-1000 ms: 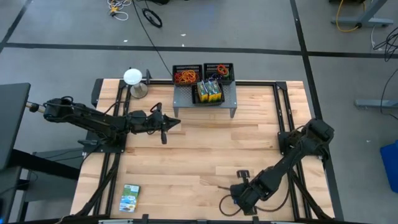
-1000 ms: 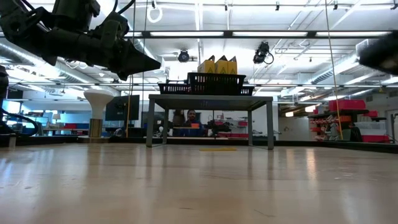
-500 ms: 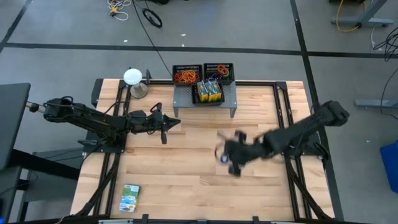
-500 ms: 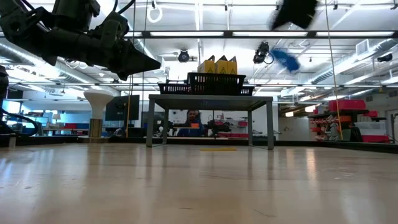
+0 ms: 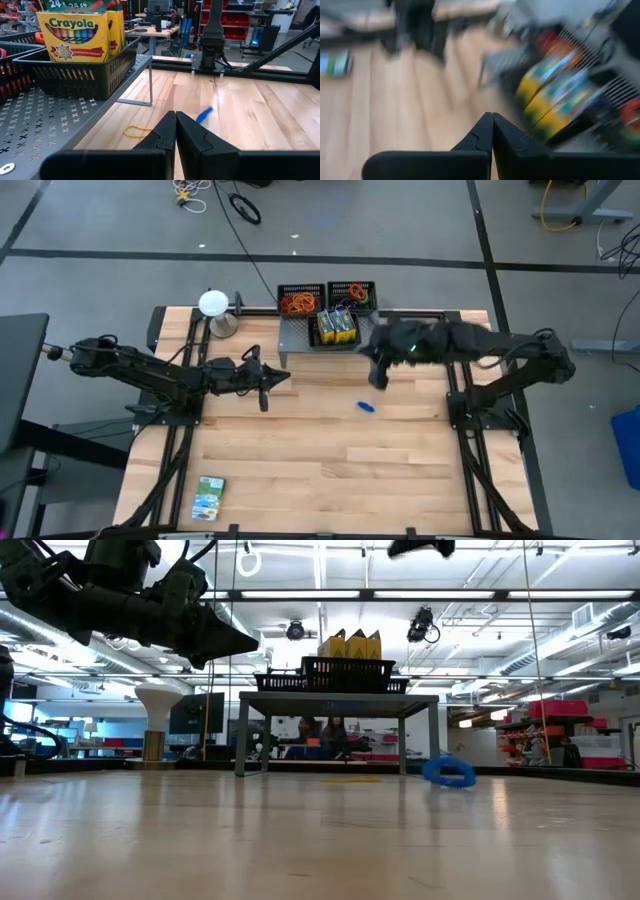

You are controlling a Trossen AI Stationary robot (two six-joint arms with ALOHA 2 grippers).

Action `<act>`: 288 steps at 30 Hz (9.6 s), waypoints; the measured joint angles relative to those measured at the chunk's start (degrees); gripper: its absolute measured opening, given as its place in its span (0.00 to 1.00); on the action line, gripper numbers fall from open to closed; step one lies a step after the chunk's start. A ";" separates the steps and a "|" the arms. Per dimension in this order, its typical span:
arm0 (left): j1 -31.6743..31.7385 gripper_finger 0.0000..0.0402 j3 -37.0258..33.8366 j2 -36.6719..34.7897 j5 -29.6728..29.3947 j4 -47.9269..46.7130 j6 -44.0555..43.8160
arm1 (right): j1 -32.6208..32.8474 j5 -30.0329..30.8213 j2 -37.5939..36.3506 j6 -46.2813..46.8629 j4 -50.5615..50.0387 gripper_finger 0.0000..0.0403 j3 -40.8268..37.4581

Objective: Pick & Place Office Desk Supplies
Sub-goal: Put the blue spring keychain into the top right black basket on the shelf, then put the crayon box into the bottom black basket on the shelf

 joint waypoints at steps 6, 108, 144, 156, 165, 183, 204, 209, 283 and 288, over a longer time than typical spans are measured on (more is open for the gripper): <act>0.00 0.04 0.00 0.00 0.00 -0.02 0.01 | 4.84 -2.20 0.18 9.31 0.42 0.02 -15.05; 0.32 0.04 0.51 0.00 0.24 -0.21 -7.86 | 3.89 -0.73 -16.10 2.14 48.03 0.02 -49.64; -57.19 0.18 55.71 34.84 11.83 -87.35 -70.84 | 30.30 25.90 -13.94 4.44 73.70 0.02 -68.73; -63.66 0.47 81.82 57.71 17.89 -117.22 -79.83 | 30.30 25.81 -13.94 4.45 72.23 0.02 -68.73; -64.98 0.67 85.61 64.45 19.27 -122.48 -88.03 | 30.29 25.72 -13.94 4.30 72.23 0.02 -68.73; -64.84 0.03 85.55 64.57 19.23 -131.47 -84.37 | 30.28 25.76 -13.94 3.97 72.23 0.02 -68.73; -51.76 0.01 85.50 52.92 -9.40 -135.20 -40.48 | 30.29 25.91 -13.94 4.21 73.45 0.02 -68.73; -44.00 0.01 85.50 52.92 -14.21 -135.13 -18.53 | 30.29 25.89 -13.94 4.21 74.01 0.02 -68.73; -21.31 0.32 85.66 55.43 -23.63 -95.95 62.10 | 30.30 25.76 -13.95 4.01 72.27 0.02 -68.73; -21.27 0.37 85.59 54.50 -25.22 -96.03 61.34 | 30.28 25.76 -13.94 3.99 72.27 0.02 -68.73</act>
